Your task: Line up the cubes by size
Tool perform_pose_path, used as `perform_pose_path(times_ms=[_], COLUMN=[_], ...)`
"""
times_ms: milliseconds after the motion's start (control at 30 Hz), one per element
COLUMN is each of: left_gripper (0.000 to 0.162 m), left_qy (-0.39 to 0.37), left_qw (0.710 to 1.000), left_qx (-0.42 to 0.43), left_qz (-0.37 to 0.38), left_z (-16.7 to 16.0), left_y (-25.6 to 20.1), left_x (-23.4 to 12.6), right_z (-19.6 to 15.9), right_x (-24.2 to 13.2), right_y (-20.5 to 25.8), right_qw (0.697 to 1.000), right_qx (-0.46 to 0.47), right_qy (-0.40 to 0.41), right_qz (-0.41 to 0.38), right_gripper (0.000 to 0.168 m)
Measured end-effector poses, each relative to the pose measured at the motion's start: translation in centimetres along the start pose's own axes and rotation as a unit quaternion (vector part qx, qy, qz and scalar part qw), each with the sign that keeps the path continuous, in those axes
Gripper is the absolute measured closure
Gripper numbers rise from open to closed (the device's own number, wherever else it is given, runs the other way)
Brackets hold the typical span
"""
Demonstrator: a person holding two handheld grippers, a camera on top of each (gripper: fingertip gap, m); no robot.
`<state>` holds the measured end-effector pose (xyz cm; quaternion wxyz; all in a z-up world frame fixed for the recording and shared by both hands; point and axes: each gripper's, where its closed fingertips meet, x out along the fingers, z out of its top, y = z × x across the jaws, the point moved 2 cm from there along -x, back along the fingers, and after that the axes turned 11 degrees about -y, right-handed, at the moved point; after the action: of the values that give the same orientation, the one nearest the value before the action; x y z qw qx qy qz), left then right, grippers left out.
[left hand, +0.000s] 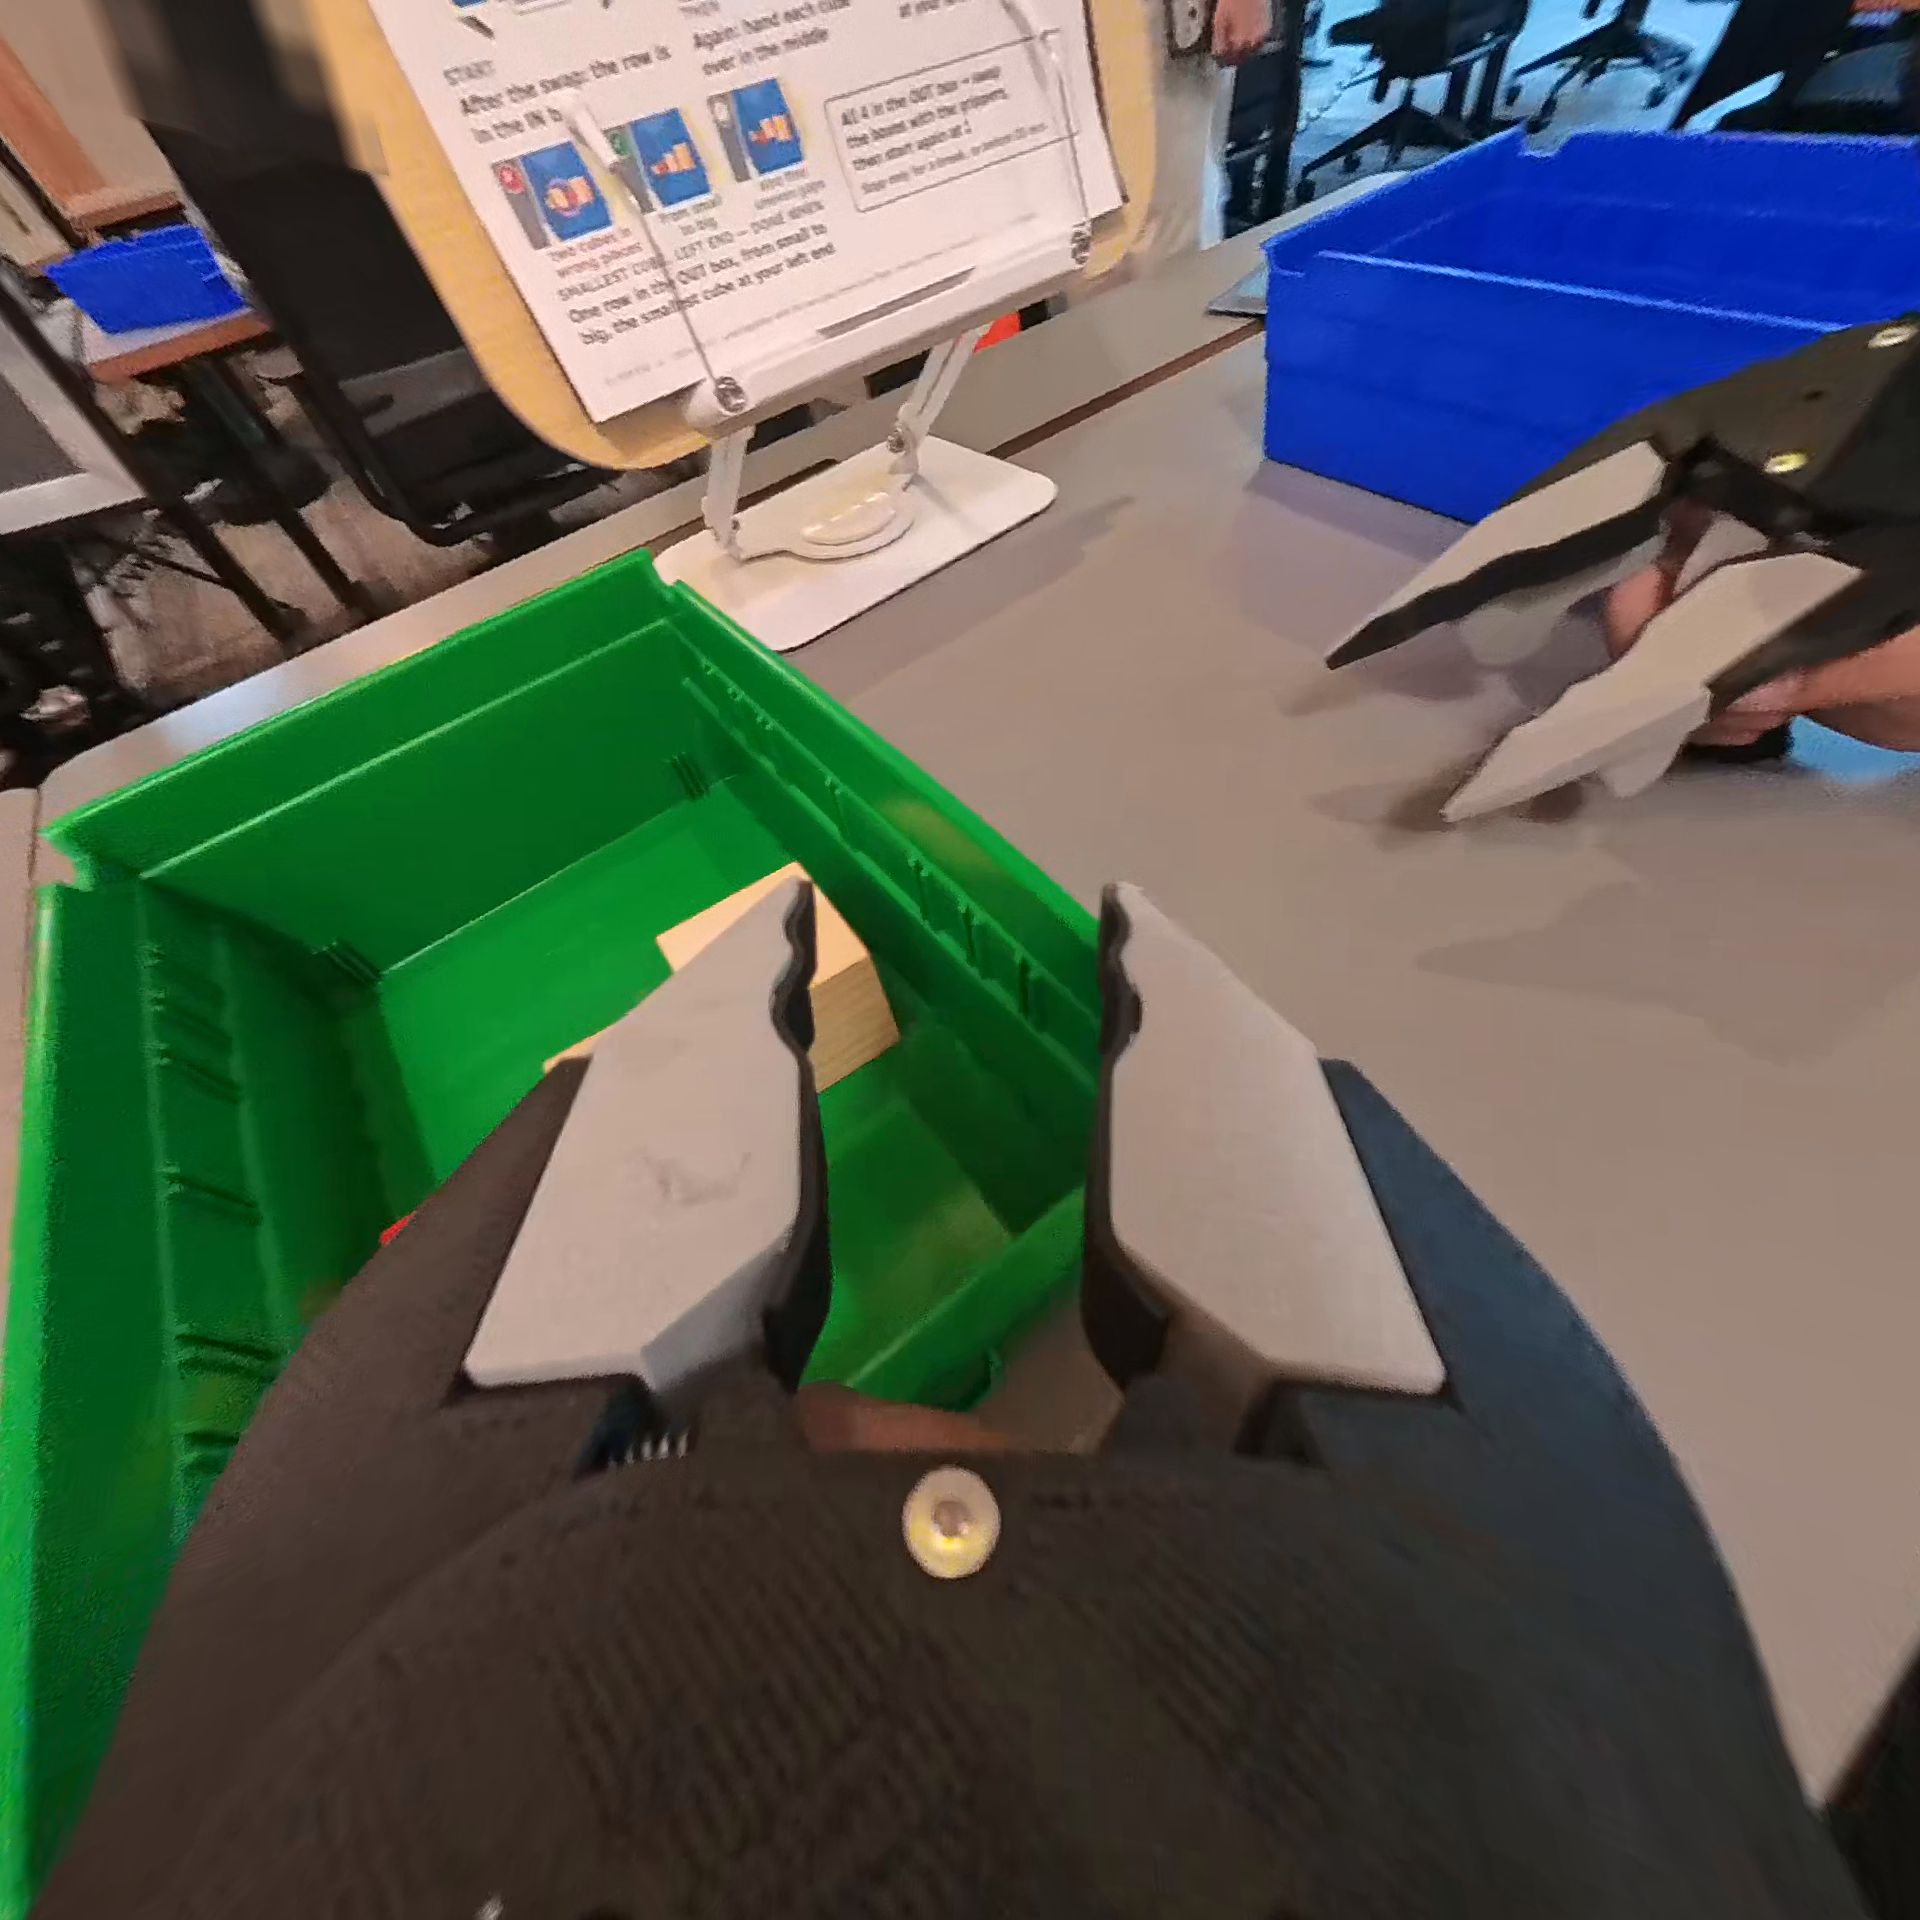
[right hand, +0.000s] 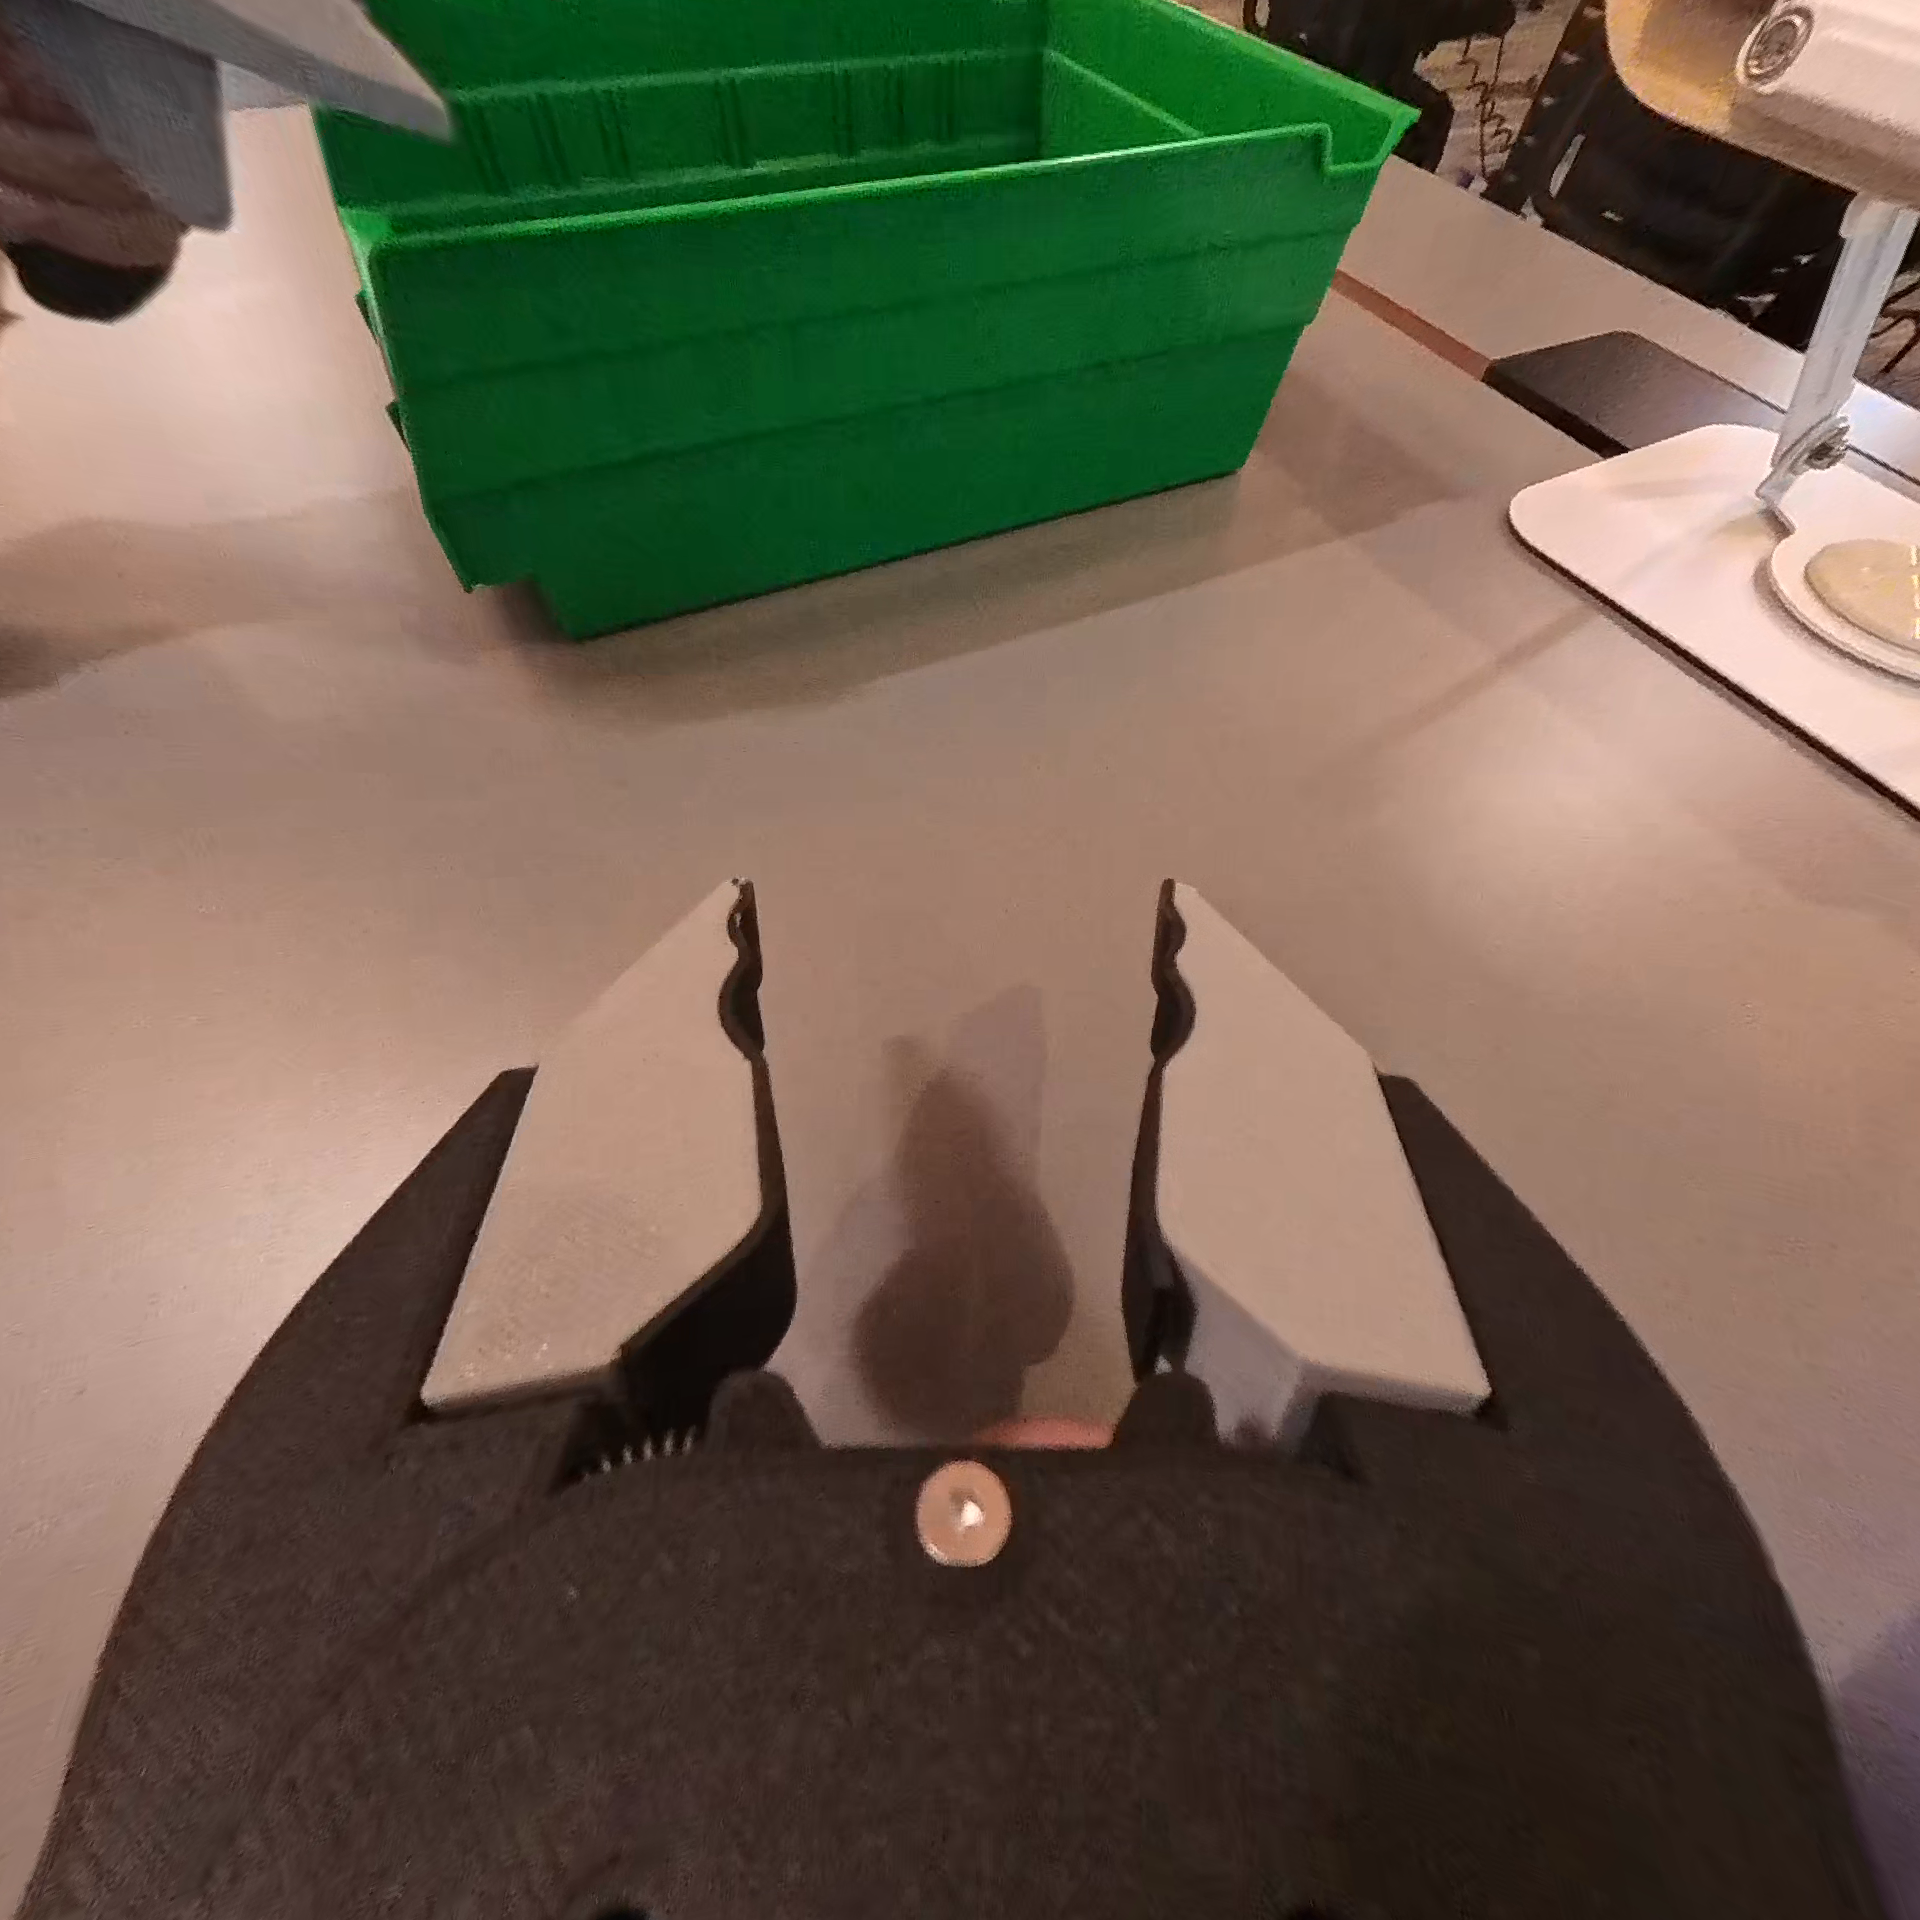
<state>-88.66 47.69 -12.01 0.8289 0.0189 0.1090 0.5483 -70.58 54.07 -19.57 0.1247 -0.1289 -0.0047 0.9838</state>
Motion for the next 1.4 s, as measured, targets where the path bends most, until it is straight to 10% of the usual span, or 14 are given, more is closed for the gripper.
perform_pose_path(times_ms=[1400], left_gripper=[0.127], left_qy=[-0.016], left_qw=[0.994], left_qx=[-0.041], left_qz=[0.095], left_z=[-0.5], left_y=[1.0], left_x=[-1.2], right_z=[0.1], right_x=[-0.9], right_y=[-0.6], right_qw=[0.998], right_qx=[-0.030], right_qy=[0.019], right_qz=[-0.047], right_gripper=[0.091])
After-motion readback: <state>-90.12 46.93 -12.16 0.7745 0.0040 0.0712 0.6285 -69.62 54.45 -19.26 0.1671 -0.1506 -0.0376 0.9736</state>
